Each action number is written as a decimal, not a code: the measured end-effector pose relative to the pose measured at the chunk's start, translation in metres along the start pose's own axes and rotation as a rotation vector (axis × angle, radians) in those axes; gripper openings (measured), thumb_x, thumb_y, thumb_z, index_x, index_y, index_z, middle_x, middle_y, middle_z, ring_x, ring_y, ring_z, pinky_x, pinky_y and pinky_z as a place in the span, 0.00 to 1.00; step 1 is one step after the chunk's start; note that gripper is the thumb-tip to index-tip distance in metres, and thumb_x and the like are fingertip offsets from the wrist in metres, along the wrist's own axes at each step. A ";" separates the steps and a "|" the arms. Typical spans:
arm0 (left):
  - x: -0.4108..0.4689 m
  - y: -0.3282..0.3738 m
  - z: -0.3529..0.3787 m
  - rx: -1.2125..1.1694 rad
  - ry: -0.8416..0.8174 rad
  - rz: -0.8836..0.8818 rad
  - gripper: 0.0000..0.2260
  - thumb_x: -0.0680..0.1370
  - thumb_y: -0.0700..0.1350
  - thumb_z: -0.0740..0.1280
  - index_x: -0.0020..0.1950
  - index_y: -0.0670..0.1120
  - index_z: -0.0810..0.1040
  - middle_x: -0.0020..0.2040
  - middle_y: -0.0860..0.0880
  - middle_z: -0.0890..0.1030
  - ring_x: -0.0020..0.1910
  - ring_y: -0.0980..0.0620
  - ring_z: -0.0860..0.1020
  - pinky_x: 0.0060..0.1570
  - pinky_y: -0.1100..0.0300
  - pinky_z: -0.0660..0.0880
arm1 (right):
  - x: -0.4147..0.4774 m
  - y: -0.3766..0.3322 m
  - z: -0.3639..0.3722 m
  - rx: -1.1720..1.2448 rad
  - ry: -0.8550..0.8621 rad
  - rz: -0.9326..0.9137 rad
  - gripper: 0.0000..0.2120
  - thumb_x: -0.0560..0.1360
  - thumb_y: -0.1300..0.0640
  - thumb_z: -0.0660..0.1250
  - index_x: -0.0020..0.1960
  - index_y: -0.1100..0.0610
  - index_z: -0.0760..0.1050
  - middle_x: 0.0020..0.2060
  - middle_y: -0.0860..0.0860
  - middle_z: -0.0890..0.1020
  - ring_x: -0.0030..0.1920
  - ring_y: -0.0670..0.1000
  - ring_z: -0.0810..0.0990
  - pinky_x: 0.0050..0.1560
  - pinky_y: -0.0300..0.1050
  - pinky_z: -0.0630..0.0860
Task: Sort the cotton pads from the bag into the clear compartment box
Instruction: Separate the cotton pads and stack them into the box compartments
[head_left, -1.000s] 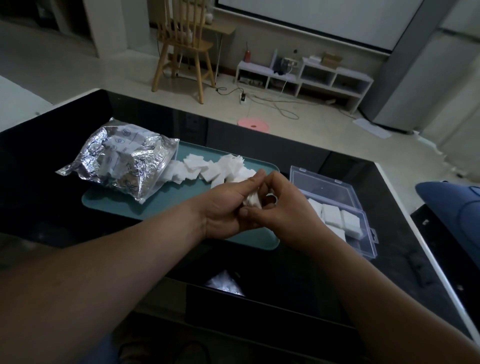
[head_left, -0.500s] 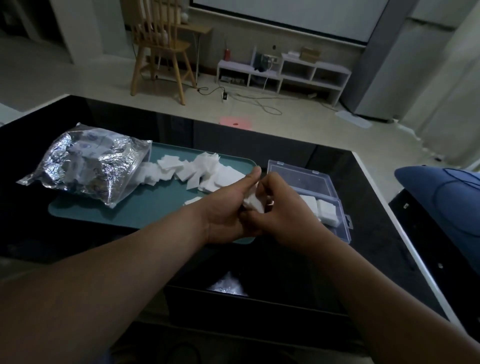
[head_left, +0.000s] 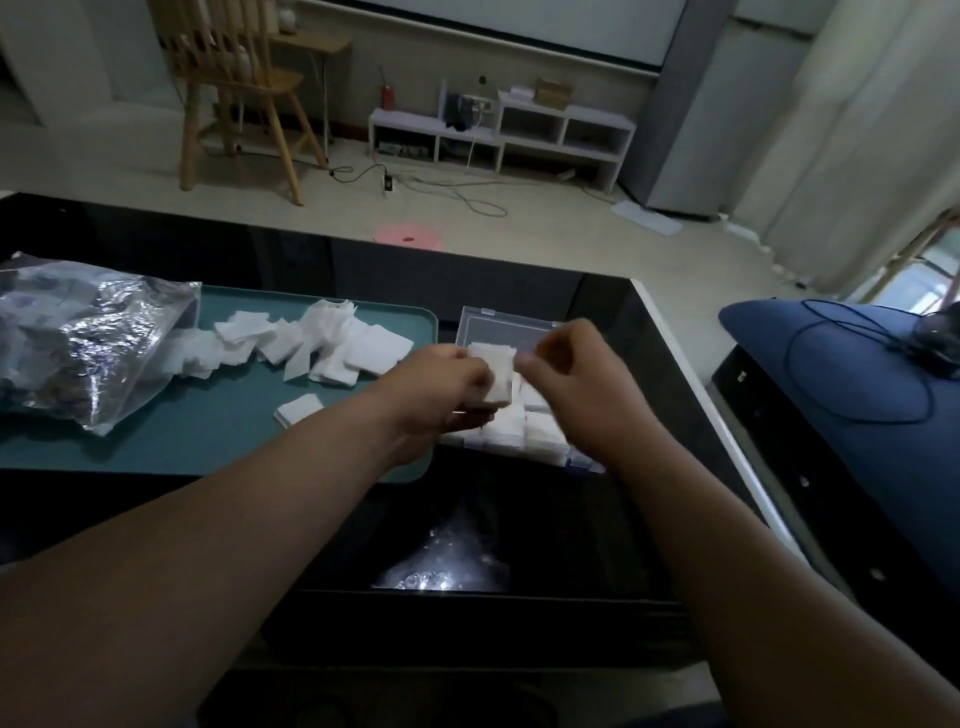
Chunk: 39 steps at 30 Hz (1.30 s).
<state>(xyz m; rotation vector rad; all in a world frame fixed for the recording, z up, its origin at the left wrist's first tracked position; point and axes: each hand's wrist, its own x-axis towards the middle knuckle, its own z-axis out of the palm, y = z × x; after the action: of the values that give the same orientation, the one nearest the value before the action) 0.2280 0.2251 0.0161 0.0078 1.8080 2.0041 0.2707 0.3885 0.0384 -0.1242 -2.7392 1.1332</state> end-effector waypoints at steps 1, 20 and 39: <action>0.004 0.001 0.003 -0.011 0.013 0.002 0.05 0.80 0.34 0.64 0.54 0.38 0.78 0.48 0.40 0.83 0.44 0.44 0.83 0.44 0.56 0.83 | 0.003 0.005 -0.008 0.053 0.032 0.086 0.13 0.80 0.46 0.71 0.57 0.55 0.75 0.49 0.49 0.83 0.50 0.51 0.82 0.48 0.45 0.79; 0.028 -0.016 0.060 0.488 -0.008 0.244 0.12 0.83 0.50 0.66 0.64 0.47 0.76 0.58 0.49 0.81 0.55 0.50 0.81 0.56 0.51 0.79 | 0.011 0.064 -0.051 0.332 0.039 0.392 0.04 0.75 0.61 0.73 0.47 0.61 0.79 0.37 0.56 0.80 0.33 0.50 0.76 0.32 0.44 0.73; 0.036 -0.042 0.057 1.137 -0.139 0.331 0.13 0.81 0.48 0.63 0.66 0.51 0.72 0.62 0.48 0.78 0.59 0.46 0.76 0.60 0.45 0.75 | 0.014 0.075 -0.020 -0.387 -0.012 0.259 0.06 0.72 0.54 0.75 0.45 0.49 0.78 0.41 0.48 0.83 0.42 0.50 0.83 0.49 0.55 0.84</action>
<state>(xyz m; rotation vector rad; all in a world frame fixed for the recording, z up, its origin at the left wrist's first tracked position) 0.2251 0.2932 -0.0252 0.7908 2.6861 0.8337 0.2613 0.4572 0.0007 -0.5364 -2.9823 0.6361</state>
